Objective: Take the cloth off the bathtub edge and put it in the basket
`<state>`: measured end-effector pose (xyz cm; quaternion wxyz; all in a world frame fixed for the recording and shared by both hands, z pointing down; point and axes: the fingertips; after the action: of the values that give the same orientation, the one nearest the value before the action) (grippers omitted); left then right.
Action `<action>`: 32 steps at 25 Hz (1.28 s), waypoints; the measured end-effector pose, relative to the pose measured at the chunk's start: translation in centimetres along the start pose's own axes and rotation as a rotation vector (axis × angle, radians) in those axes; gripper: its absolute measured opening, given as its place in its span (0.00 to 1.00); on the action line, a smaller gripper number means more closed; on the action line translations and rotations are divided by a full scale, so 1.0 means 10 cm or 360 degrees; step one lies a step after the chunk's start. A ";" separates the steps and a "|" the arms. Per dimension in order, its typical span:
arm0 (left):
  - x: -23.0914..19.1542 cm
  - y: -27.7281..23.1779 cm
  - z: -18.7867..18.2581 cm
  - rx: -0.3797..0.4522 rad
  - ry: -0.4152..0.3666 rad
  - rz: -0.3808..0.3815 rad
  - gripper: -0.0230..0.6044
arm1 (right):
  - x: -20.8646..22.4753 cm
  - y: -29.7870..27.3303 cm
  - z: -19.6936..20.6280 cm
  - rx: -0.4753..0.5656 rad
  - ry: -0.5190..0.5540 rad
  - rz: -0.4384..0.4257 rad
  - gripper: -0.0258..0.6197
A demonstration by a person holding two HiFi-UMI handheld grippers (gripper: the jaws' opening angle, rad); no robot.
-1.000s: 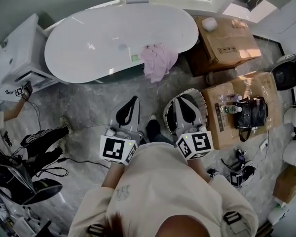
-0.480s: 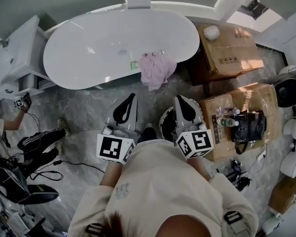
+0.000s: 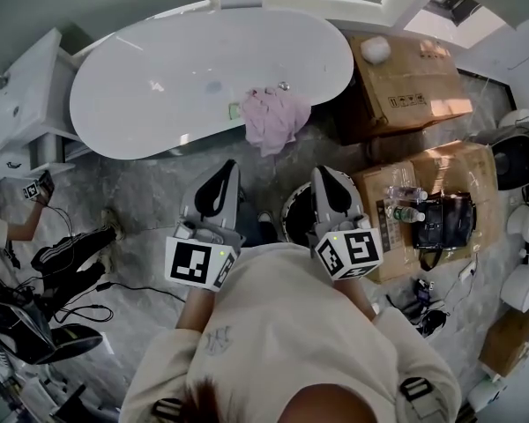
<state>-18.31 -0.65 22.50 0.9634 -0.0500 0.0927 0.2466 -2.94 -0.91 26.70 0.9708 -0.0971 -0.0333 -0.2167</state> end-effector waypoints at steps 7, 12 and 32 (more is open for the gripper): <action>-0.21 -0.22 0.02 -0.0053 0.0054 0.0001 0.05 | 0.08 -0.22 0.07 -0.0063 -0.0044 0.0027 0.03; -0.48 -0.50 -0.04 -0.0076 0.0066 0.0028 0.05 | 0.11 -0.56 0.03 -0.0099 -0.0062 0.0044 0.03; -1.54 -1.36 -0.15 -0.0123 0.0016 0.0199 0.05 | 0.07 -1.74 -0.23 -0.0066 -0.0066 0.0239 0.03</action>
<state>-25.27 -19.93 24.82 0.9430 -0.0825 0.0909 0.3093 -9.70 -17.11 27.61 0.9812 -0.1239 -0.0414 -0.1418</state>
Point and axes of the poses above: the fingertips, and each gripper's own axes: y backward along the fingers, x to its right, z out of its underside, and after that the axes turned 6 degrees about y, right-handed
